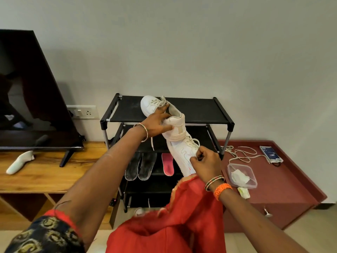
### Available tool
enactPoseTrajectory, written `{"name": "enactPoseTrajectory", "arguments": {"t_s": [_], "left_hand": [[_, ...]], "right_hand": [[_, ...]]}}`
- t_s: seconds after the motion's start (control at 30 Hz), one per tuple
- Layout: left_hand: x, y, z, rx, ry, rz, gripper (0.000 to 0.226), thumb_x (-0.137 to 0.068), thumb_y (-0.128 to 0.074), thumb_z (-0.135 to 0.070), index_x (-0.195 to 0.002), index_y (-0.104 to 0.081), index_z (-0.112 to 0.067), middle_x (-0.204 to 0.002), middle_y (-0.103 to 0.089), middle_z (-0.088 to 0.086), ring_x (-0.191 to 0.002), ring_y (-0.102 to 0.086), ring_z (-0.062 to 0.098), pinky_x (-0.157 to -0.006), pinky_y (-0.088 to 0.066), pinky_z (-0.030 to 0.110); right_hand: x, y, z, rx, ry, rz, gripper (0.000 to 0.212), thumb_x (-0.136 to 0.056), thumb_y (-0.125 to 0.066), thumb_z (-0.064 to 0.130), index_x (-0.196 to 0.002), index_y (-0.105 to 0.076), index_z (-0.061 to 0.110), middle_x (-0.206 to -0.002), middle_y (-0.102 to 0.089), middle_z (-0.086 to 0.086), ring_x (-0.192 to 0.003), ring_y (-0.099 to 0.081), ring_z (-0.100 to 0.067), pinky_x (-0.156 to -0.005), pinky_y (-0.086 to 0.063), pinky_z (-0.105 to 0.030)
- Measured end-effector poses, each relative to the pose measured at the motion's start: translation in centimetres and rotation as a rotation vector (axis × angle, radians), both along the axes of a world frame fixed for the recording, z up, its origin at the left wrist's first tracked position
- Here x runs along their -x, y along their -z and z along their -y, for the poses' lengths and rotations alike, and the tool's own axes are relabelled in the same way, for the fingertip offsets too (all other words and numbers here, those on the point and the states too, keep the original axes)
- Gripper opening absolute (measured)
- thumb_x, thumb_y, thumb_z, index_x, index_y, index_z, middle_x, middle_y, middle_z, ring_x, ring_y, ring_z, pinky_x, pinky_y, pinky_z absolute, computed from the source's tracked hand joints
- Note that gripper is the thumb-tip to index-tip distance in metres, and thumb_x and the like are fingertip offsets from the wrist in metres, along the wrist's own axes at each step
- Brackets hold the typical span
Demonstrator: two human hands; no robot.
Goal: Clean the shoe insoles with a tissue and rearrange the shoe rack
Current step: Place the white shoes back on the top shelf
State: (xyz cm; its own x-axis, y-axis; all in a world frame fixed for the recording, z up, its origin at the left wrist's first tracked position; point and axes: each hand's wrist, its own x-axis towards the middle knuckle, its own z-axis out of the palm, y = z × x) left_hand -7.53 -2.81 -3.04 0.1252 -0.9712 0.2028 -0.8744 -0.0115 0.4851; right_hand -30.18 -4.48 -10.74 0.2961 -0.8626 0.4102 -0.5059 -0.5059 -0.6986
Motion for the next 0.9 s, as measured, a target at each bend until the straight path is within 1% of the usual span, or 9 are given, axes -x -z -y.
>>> {"name": "enactPoseTrajectory", "arguments": {"t_s": [0.07, 0.17, 0.23, 0.3, 0.53, 0.63, 0.73, 0.8, 0.9], "left_hand": [[0.1, 0.0, 0.1, 0.012, -0.005, -0.009, 0.055, -0.086, -0.062, -0.041, -0.134, -0.05, -0.015, -0.159, -0.005, -0.001, -0.146, -0.003, 0.019, -0.117, -0.011, 0.038], [0.3, -0.7, 0.1, 0.054, -0.019, -0.091, 0.052, -0.084, -0.066, -0.033, -0.13, -0.054, -0.012, -0.156, -0.018, -0.001, -0.142, -0.02, 0.018, -0.115, -0.023, 0.035], [0.5, -1.6, 0.1, 0.082, -0.053, -0.203, 0.061, -0.082, -0.066, -0.024, -0.138, -0.042, -0.013, -0.145, -0.04, 0.004, -0.122, -0.043, 0.015, -0.105, -0.037, 0.03], [0.1, -2.2, 0.5, 0.113, -0.098, -0.258, 0.069, -0.081, -0.066, -0.019, -0.143, -0.034, -0.013, -0.139, -0.046, 0.005, -0.109, -0.046, 0.009, -0.094, -0.041, 0.024], [0.1, 0.3, 1.9, 0.347, -0.24, -0.131, 0.067, -0.08, -0.063, -0.01, -0.139, -0.032, -0.012, -0.154, -0.014, 0.009, -0.131, -0.032, 0.017, -0.108, -0.03, 0.028], [4.0, 4.4, -0.2, 0.567, -0.129, 0.208, 0.048, -0.078, -0.059, -0.015, -0.125, -0.047, -0.01, -0.135, -0.044, 0.018, -0.119, -0.048, 0.031, -0.098, -0.046, 0.043], [7.2, 7.8, -1.2, 0.266, 0.311, 0.497, 0.059, -0.074, -0.05, -0.02, -0.132, -0.045, -0.01, -0.139, -0.045, 0.014, -0.132, -0.038, 0.033, -0.104, -0.039, 0.045], [8.4, 8.2, -1.1, 0.021, 0.302, 0.506, 0.07, -0.081, -0.056, -0.025, -0.144, -0.029, -0.015, -0.154, -0.023, 0.007, -0.145, -0.009, 0.029, -0.116, -0.02, 0.043], [9.5, 7.5, -0.6, -0.074, 0.251, 0.486, 0.072, -0.082, -0.065, -0.036, -0.143, -0.029, -0.022, -0.158, -0.009, 0.001, -0.145, -0.002, 0.026, -0.111, -0.025, 0.043]], "right_hand": [[-0.1, 0.0, 0.0, -0.001, -0.004, -0.003, 0.029, -0.063, -0.063, 0.009, -0.051, -0.038, 0.017, -0.046, -0.042, -0.003, -0.045, -0.036, -0.016, -0.045, -0.035, -0.031], [-0.1, 0.0, 0.2, -0.006, 0.005, -0.008, 0.025, -0.064, -0.062, 0.009, -0.053, -0.041, 0.015, -0.046, -0.044, -0.005, -0.045, -0.037, -0.017, -0.045, -0.039, -0.033], [0.0, 0.1, 0.2, -0.005, 0.01, -0.002, 0.024, -0.065, -0.063, 0.009, -0.053, -0.042, 0.015, -0.047, -0.047, -0.007, -0.045, -0.039, -0.018, -0.045, -0.041, -0.034], [0.2, 0.4, 0.3, -0.005, 0.011, 0.008, 0.022, -0.065, -0.063, 0.009, -0.054, -0.044, 0.013, -0.048, -0.049, -0.009, -0.044, -0.041, -0.018, -0.045, -0.042, -0.035], [0.7, 1.1, 0.9, -0.046, 0.013, 0.029, 0.025, -0.067, -0.063, 0.01, -0.054, -0.043, 0.02, -0.049, -0.05, -0.004, -0.047, -0.046, -0.019, -0.046, -0.041, -0.033], [0.6, 1.0, 1.3, -0.061, 0.017, 0.011, 0.027, -0.067, -0.063, 0.014, -0.055, -0.041, 0.023, -0.05, -0.051, -0.001, -0.047, -0.047, -0.016, -0.048, -0.041, -0.032], [0.8, 1.1, 1.2, -0.062, 0.018, -0.011, 0.023, -0.067, -0.063, 0.016, -0.059, -0.042, 0.021, -0.049, -0.051, -0.003, -0.046, -0.047, -0.021, -0.049, -0.043, -0.036], [1.2, 1.5, 0.8, -0.067, 0.009, 0.0, 0.02, -0.069, -0.063, 0.015, -0.062, -0.045, 0.018, -0.05, -0.052, -0.005, -0.045, -0.045, -0.02, -0.049, -0.043, -0.038], [2.0, 2.0, 0.1, -0.071, -0.011, 0.014, 0.018, -0.072, -0.063, 0.011, -0.064, -0.048, 0.016, -0.052, -0.053, -0.007, -0.045, -0.044, -0.019, -0.049, -0.044, -0.04]]}}
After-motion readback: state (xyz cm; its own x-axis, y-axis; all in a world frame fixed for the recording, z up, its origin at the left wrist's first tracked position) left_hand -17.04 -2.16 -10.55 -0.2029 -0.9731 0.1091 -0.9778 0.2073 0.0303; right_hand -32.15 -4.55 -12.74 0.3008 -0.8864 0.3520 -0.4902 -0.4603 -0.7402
